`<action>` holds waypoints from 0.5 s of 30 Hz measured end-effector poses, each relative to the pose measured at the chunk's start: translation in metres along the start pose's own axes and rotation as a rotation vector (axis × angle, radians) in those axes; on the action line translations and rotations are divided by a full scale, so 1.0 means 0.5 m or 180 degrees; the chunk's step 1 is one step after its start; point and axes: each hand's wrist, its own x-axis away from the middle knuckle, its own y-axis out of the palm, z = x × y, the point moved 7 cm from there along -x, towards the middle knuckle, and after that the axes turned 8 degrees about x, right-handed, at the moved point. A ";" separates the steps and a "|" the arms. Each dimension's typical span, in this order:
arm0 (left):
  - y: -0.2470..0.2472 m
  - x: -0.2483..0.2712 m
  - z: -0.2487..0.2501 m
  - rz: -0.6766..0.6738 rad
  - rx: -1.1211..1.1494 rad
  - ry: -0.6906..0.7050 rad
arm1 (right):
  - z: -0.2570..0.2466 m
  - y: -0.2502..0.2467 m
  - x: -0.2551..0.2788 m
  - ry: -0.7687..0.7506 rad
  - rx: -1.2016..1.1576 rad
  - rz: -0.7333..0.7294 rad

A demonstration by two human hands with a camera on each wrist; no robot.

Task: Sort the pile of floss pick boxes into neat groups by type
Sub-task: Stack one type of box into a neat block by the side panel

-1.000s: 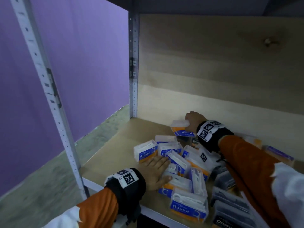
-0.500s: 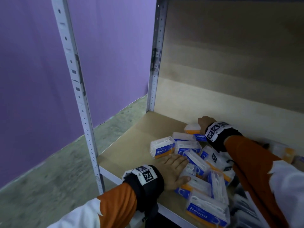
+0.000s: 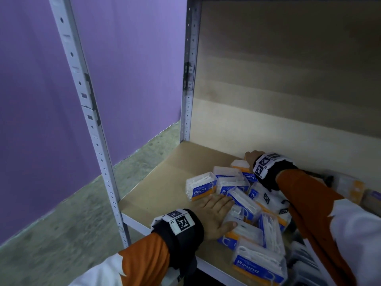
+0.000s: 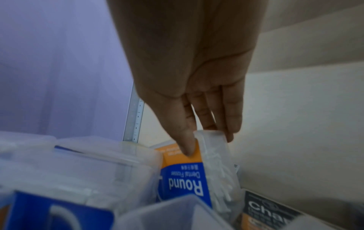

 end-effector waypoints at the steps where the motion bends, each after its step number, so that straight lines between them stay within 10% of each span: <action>1: 0.000 0.000 -0.001 -0.0003 -0.0010 0.0001 | 0.003 0.002 -0.004 0.0036 -0.0077 -0.0017; 15: 0.003 -0.001 -0.006 -0.0084 -0.0042 -0.0054 | 0.015 0.025 -0.003 0.0165 -0.0453 -0.0028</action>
